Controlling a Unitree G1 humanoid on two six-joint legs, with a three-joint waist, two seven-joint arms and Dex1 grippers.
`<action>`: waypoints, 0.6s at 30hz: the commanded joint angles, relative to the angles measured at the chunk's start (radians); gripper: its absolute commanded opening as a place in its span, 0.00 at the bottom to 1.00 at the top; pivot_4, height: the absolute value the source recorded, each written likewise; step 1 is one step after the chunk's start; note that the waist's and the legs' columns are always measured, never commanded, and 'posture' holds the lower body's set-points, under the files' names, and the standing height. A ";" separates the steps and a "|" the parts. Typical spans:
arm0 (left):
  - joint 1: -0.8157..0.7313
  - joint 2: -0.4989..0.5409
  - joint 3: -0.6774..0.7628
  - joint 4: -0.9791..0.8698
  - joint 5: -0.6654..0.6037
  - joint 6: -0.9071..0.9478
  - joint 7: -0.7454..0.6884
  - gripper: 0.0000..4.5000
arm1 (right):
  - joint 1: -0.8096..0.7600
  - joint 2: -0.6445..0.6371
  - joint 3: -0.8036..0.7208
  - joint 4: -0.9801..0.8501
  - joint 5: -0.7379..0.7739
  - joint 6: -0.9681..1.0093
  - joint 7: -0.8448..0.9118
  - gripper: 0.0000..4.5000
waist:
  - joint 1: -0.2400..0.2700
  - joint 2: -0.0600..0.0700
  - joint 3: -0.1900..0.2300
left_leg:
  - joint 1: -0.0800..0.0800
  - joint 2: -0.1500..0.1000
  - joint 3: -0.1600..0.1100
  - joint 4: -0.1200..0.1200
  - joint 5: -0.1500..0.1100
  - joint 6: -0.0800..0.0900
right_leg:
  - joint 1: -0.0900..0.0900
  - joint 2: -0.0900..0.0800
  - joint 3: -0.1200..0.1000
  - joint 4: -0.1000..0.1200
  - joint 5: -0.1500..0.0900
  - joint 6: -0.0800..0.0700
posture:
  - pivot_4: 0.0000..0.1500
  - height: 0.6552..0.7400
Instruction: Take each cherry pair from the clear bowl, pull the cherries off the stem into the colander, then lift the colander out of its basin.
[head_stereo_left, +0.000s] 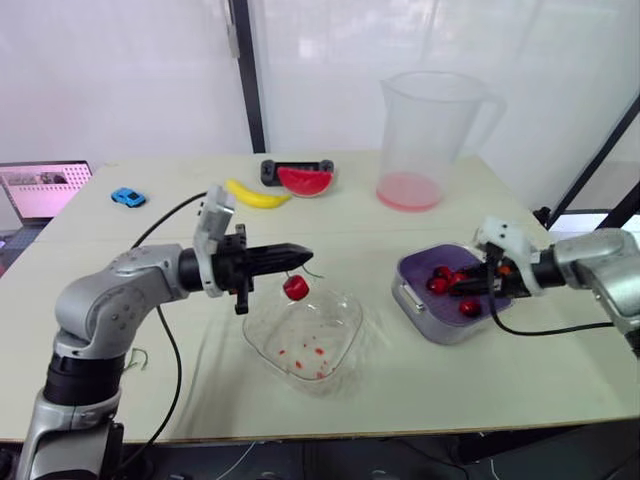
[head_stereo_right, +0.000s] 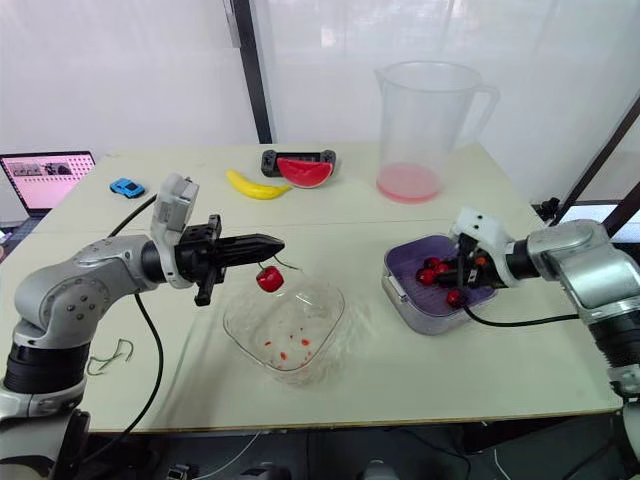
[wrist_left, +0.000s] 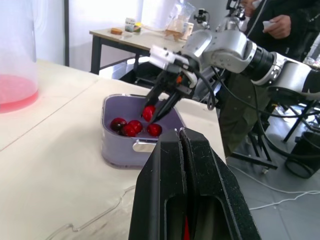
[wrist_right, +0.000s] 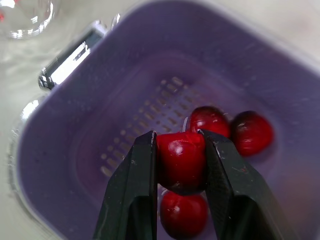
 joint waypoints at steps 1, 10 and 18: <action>0.002 0.018 0.039 -0.036 -0.021 -0.014 0.009 0.00 | -0.004 0.016 -0.006 0.026 -0.046 -0.050 0.016 0.31 | 0.003 0.000 0.000 | 0.000 0.000 0.000 0.000 0.000 0.000 | 0.000 0.000 0.000 0.000 0.000 0.000 | 1.00 1.00; 0.002 0.021 0.035 -0.037 -0.024 -0.017 0.015 0.00 | -0.009 0.006 -0.070 0.030 -0.046 -0.019 0.068 0.99 | 0.005 0.000 0.000 | 0.000 0.000 0.000 0.000 0.000 0.000 | 0.000 0.000 0.000 0.000 0.000 0.000 | 1.00 1.00; -0.017 0.019 0.041 0.003 -0.024 -0.022 0.007 0.00 | -0.019 -0.014 -0.308 -0.012 0.132 0.113 0.095 0.99 | 0.007 0.000 0.000 | 0.000 0.000 0.000 0.000 0.000 0.000 | 0.000 0.000 0.000 0.000 0.000 0.000 | 1.00 1.00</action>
